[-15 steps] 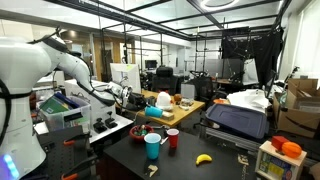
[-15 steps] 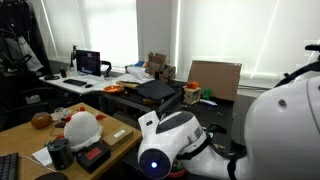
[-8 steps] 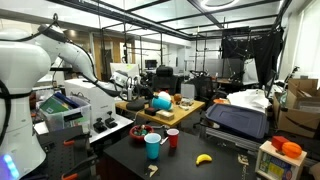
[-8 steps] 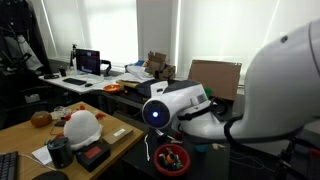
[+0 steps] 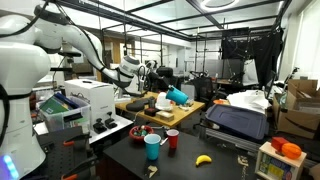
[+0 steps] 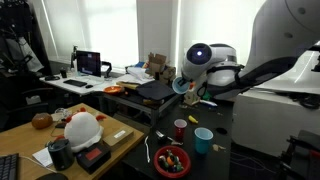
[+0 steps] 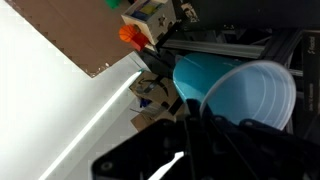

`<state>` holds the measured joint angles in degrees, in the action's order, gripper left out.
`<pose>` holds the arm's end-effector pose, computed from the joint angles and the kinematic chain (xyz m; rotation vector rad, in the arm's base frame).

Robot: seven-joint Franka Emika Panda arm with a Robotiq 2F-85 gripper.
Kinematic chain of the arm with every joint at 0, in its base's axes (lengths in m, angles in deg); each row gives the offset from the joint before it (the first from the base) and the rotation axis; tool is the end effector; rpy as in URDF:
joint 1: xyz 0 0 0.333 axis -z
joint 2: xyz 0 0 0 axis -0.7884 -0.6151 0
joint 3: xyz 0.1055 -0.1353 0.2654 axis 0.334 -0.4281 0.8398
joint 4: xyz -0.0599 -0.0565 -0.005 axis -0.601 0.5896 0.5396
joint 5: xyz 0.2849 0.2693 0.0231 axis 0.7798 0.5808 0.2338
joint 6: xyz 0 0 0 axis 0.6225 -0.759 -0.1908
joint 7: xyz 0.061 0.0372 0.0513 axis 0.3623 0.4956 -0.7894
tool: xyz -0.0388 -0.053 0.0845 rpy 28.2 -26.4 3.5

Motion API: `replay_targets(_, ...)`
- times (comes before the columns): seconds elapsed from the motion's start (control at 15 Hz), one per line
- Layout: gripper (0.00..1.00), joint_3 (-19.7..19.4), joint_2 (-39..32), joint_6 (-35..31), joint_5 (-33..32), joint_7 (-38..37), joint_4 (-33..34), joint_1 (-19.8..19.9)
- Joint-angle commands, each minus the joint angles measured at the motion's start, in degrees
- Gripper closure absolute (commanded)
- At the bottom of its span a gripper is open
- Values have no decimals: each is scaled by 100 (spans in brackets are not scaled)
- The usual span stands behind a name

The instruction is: Pick up the cup and pour it's contents in the bowl

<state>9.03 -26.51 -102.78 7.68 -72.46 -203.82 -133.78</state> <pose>0.5772 0.1265 0.2582 2.2206 -0.0327 0.9147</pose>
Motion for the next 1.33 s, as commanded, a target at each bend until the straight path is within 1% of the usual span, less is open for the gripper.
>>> replay_targets(0.0,99,-98,912,-885,698,829,-825,-14)
replay_targets(0.13,99,191,1268,-1362,1180,1343,-919,397)
replay_targets(0.27,99,500,1624,-1591,1608,1786,-1071,680)
replay_targets(0.53,99,1074,2071,-1547,2313,2373,-1247,1298)
replay_targets(0.67,99,1431,2301,-1593,2522,2506,-1368,1656)
replay_targets(0.93,99,2152,2637,-1677,2859,2481,-1394,2387)
replay_targets(1.07,99,2411,2638,-1613,3056,2399,-1343,2680)
replay_targets(1.13,99,2415,2535,-1517,3201,2304,-1321,2703)
replay_targets(1.2,99,2563,2601,-1568,3278,2303,-1336,2871)
replay_targets(1.27,99,2617,2563,-1538,3402,2240,-1335,2937)
